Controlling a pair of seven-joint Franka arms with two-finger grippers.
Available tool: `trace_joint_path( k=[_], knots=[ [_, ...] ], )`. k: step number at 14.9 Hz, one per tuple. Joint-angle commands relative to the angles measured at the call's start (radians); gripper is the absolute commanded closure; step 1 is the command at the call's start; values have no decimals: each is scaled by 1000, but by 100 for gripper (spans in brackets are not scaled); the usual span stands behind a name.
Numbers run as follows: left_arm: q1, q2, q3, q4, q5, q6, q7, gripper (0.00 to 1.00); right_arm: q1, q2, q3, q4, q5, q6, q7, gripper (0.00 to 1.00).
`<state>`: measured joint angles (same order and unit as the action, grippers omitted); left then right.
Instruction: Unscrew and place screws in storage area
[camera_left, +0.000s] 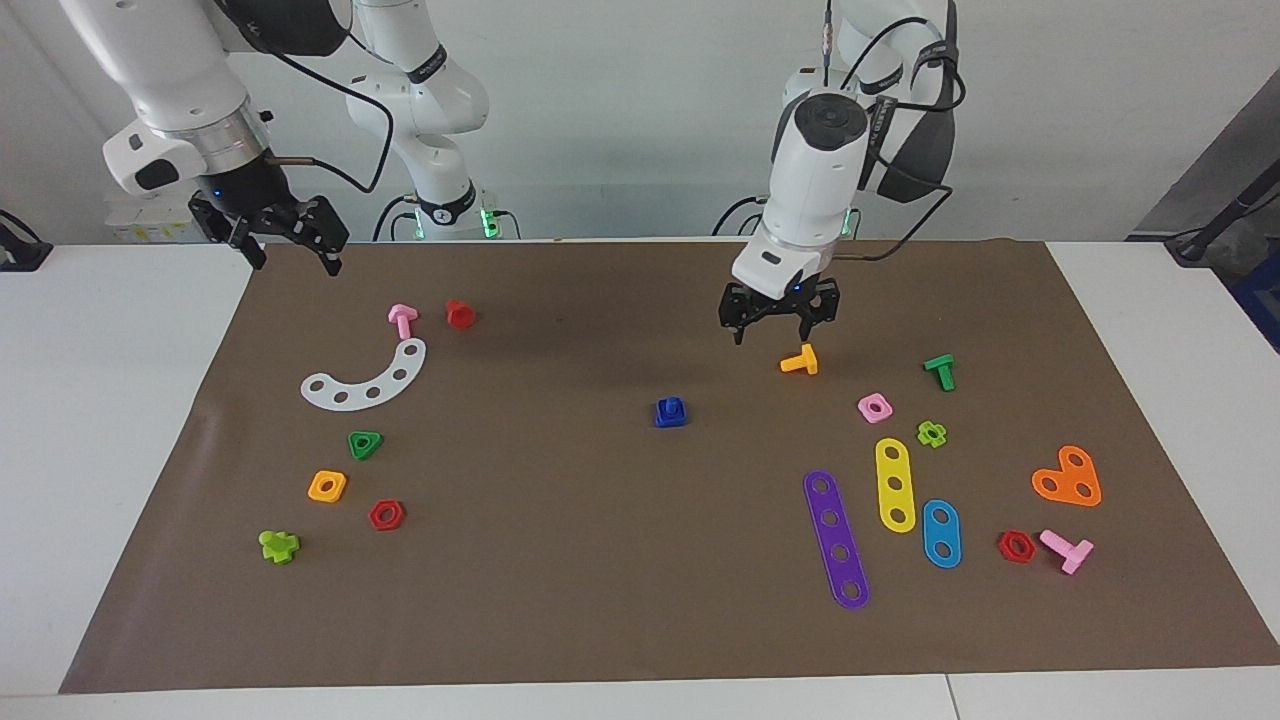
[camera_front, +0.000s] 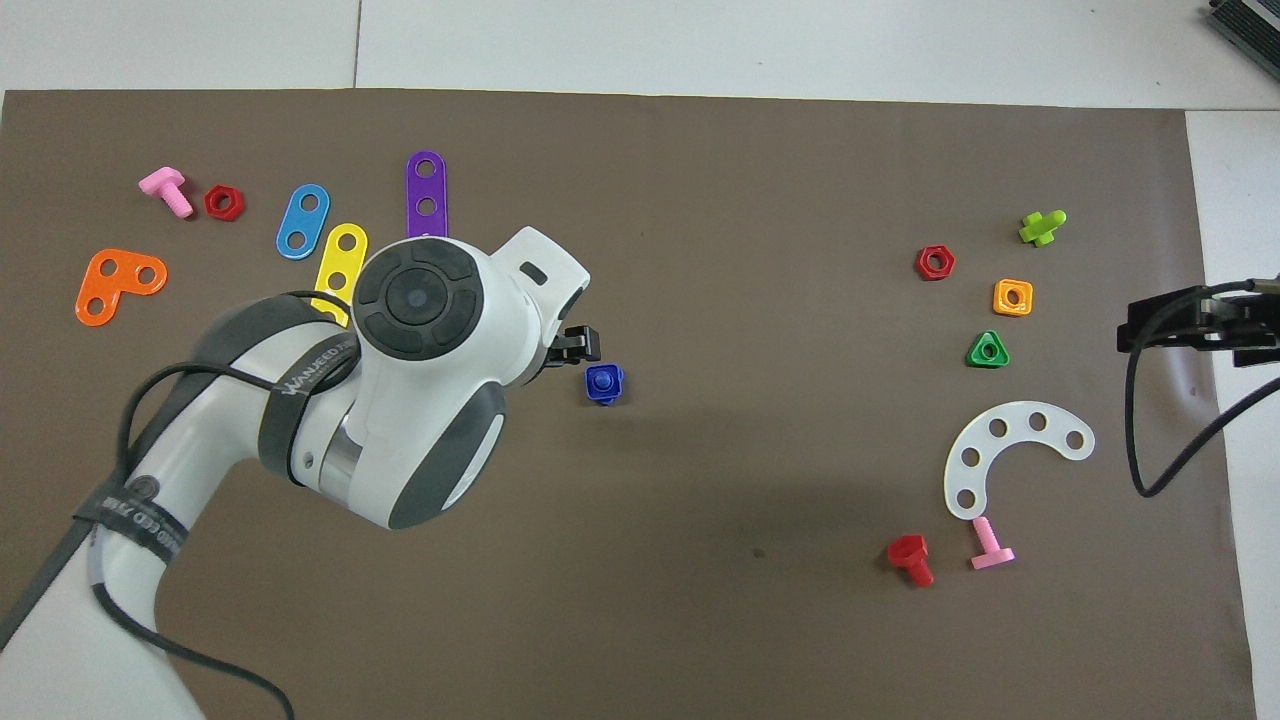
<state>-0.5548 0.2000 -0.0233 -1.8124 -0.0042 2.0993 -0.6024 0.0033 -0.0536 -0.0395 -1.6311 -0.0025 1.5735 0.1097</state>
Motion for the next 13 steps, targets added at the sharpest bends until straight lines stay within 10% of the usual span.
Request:
trace_joint_path(
  k=[1,13],
  knots=[
    [-51,82,20,28,-7,68,-60,4,-6,-2,3,0,19,-12,-1,0],
    [-117,202,22,-22,46,228,-132,14,-5,-2,3,0,19,-12,-1,0]
  ],
)
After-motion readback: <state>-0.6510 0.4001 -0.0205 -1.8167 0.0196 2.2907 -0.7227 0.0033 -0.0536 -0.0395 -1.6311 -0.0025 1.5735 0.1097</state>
